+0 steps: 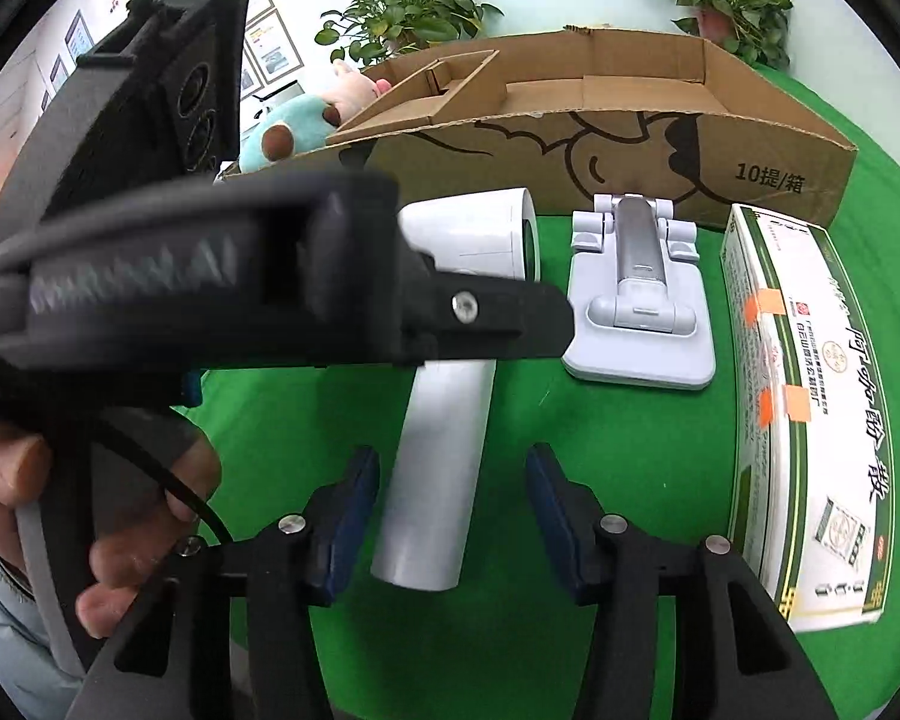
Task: Organize objects
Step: 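Grasp the white hair dryer handle with the right gripper and lift it, then carry the hair dryer with the right gripper over the open box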
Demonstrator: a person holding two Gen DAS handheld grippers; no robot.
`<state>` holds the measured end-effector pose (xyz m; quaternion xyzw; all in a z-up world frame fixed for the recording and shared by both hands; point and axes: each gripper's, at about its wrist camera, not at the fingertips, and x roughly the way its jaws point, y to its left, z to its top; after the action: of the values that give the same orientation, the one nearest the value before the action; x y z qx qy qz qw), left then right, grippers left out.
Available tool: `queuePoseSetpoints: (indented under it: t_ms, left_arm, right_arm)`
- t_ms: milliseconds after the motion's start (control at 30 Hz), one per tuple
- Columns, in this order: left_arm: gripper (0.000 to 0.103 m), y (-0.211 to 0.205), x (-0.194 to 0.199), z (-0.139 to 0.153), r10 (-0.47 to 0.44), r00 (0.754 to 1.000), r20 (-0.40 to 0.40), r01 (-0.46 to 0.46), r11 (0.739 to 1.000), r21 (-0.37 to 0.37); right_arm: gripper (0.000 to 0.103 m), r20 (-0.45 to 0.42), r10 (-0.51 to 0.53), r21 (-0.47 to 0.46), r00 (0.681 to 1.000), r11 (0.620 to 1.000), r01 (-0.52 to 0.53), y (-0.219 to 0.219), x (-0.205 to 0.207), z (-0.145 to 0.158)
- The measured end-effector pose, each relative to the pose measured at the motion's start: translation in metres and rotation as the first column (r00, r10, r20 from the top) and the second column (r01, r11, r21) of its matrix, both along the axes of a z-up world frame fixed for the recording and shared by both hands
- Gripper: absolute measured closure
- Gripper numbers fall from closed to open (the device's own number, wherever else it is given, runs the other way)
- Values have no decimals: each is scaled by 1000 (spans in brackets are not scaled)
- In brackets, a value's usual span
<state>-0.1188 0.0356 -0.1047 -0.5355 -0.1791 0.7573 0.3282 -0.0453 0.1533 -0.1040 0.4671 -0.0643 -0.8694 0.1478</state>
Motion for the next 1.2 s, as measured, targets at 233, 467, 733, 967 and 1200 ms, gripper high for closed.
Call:
queuePoseSetpoints:
  t_ms: [233, 467, 733, 967, 1200]
  left_arm:
    - [24, -1, 0, 1, -4, 1000, 15, 4, 1000, 0]
    - [32, -2, 1, 0, -4, 1000, -8, 4, 1000, -28]
    - [68, -8, 9, -6, 32, 999, -5, -32, 997, -77]
    - [69, -3, 15, -1, 42, 999, -28, -44, 997, -71]
    - [70, 4, 22, 18, 57, 994, -93, -63, 996, -62]
  right_arm:
    - [72, -7, 17, -3, 1000, 1000, -17, 0, -3, -1]
    - [74, 20, 38, -70, 999, 997, -37, 2, -6, -1]
    - [75, 15, 64, -74, 998, 995, -63, -4, -6, 2]
    - [76, -13, 68, -20, 998, 997, -69, -11, 3, 4]
    - [79, -70, 53, -14, 996, 998, -54, -20, 28, 14]
